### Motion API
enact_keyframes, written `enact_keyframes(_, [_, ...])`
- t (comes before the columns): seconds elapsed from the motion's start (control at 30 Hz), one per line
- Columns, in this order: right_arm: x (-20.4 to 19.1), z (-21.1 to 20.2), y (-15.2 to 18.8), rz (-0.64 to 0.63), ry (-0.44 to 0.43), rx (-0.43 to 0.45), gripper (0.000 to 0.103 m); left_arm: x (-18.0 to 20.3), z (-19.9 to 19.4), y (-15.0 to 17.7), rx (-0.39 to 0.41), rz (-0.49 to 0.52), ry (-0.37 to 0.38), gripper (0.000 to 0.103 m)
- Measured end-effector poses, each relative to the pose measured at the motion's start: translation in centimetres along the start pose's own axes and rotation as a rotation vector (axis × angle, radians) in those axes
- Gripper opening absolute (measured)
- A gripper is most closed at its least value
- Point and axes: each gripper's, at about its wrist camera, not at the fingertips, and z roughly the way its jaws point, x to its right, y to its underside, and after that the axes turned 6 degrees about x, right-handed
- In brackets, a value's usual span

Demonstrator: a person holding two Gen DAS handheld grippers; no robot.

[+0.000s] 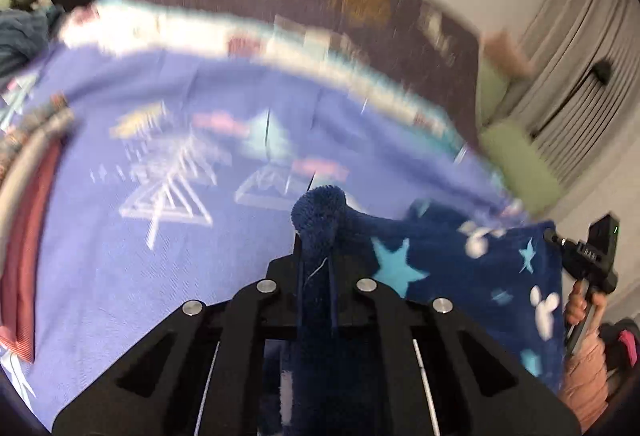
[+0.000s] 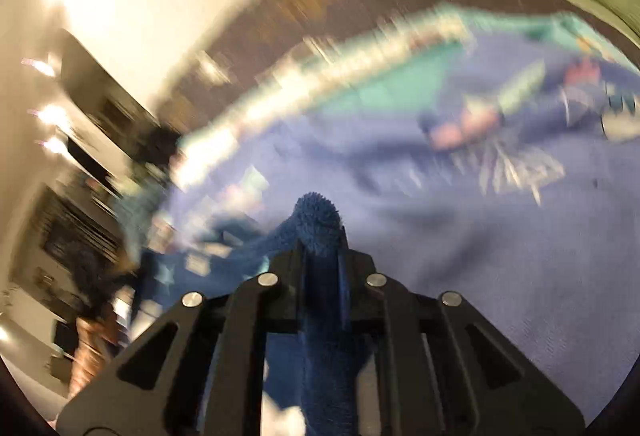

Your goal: Fold small clothes

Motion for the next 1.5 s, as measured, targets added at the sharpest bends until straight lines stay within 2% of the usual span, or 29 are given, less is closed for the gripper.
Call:
enact_keyframes(0.07, [-0.1,-0.2,-0.4,-0.014,0.014,0.019,0.014,-0.3,-0.9,-0.3,0.042,-0.009,-0.013,0.009])
enact_keyframes(0.1, [0.1,1.0,-0.3,-0.035,0.058,-0.023,0.018,-0.5,-0.4,-0.2,0.028,-0.007,-0.028,0.009])
enact_keyframes(0.13, [0.5,2.3,0.1,-0.04,0.124,-0.07,0.027,-0.6,0.5,0.0,-0.002,0.003,-0.063,0.01])
enact_keyframes(0.17, [1.0,3.6,0.6,-0.04,0.201,-0.111,0.032,-0.7,2.1,0.7,-0.06,0.022,-0.103,0.012])
enact_keyframes(0.2, [1.8,4.9,1.5,-0.04,0.313,-0.169,0.032,-0.8,2.9,1.1,-0.1,0.032,-0.122,0.016])
enact_keyframes(0.23, [2.1,5.2,1.8,-0.035,0.335,-0.194,0.032,-0.8,3.3,1.5,-0.132,0.042,-0.143,0.017])
enact_keyframes(0.27, [2.1,4.5,2.1,-0.023,0.336,-0.184,0.032,-0.7,3.0,1.7,-0.141,0.051,-0.157,0.02])
enact_keyframes(0.33, [1.4,1.8,2.1,-0.028,0.349,-0.114,0.035,-0.2,0.6,1.7,-0.103,0.06,-0.14,0.036])
enact_keyframes(0.37, [0.6,-0.1,2.3,-0.052,0.347,-0.086,0.035,0.2,-1.5,1.9,-0.067,0.062,-0.124,0.049])
enact_keyframes(0.4, [0.1,-1.4,2.5,-0.071,0.339,-0.076,0.035,0.5,-3.1,2.3,-0.043,0.066,-0.11,0.055])
enact_keyframes(0.43, [-0.7,-3.6,3.3,-0.107,0.327,-0.073,0.036,0.7,-4.9,2.7,-0.027,0.073,-0.086,0.056])
enact_keyframes(0.5, [-2.0,-7.5,5.7,-0.163,0.301,-0.077,0.043,1.2,-8.6,4.8,-0.021,0.093,-0.026,0.057])
enact_keyframes(0.53, [-2.3,-9.3,7.0,-0.179,0.292,-0.081,0.049,1.3,-10.4,6.4,-0.03,0.108,-0.003,0.058])
enact_keyframes(0.63, [-2.3,-12.8,11.3,-0.181,0.283,-0.112,0.051,1.3,-13.1,10.3,-0.067,0.12,0.008,0.058])
enact_keyframes(0.73, [-1.8,-14.8,14.8,-0.136,0.27,-0.136,0.055,1.1,-14.0,14.0,-0.144,0.085,0.014,0.058])
enact_keyframes(0.83, [-1.6,-15.0,17.0,-0.087,0.25,-0.152,0.062,1.3,-13.9,15.9,-0.18,0.035,0.028,0.058])
enact_keyframes(0.87, [-1.6,-15.1,17.5,-0.067,0.244,-0.151,0.063,1.3,-13.9,16.3,-0.184,0.021,0.026,0.05])
enact_keyframes(0.9, [-1.6,-15.2,17.8,-0.051,0.236,-0.15,0.063,1.4,-14.1,16.6,-0.176,0.019,0.005,0.034])
enact_keyframes(0.93, [-1.7,-14.8,18.1,-0.033,0.231,-0.151,0.06,1.7,-14.3,16.7,-0.169,0.033,-0.006,0.026])
enact_keyframes(0.97, [-1.7,-14.6,18.2,-0.026,0.237,-0.157,0.029,1.8,-14.9,16.9,-0.164,0.04,-0.001,0.009])
enact_keyframes(1.03, [-2.0,-14.8,18.3,-0.008,0.257,-0.149,0.018,2.5,-15.7,16.9,-0.149,0.074,-0.033,0.009])
enact_keyframes(1.1, [-2.5,-15.3,18.2,-0.057,0.29,-0.12,0.017,2.8,-15.6,17.6,-0.163,0.158,-0.083,0.009])
enact_keyframes(1.13, [-2.3,-14.7,18.3,-0.106,0.332,-0.133,0.017,2.6,-15.2,18.0,-0.173,0.164,-0.092,0.009])
enact_keyframes(1.2, [-1.6,-13.8,19.4,-0.103,0.343,-0.161,0.021,2.3,-14.9,18.8,-0.166,0.168,-0.099,0.01])
enact_keyframes(1.3, [-2.7,-15.0,19.3,-0.123,0.374,-0.145,0.03,2.5,-16.0,18.2,-0.151,0.155,-0.122,0.018])
enact_keyframes(1.37, [-3.6,-16.3,18.8,-0.128,0.397,-0.119,0.03,3.1,-17.3,17.5,-0.113,0.172,-0.15,0.018])
enact_keyframes(1.43, [-5.5,-17.6,18.1,-0.173,0.388,-0.056,0.03,4.7,-18.7,16.6,-0.04,0.215,-0.138,0.018])
enact_keyframes(1.5, [-7.8,-17.9,17.6,-0.209,0.334,-0.004,0.029,6.9,-19.0,15.1,0.011,0.231,-0.071,0.018])
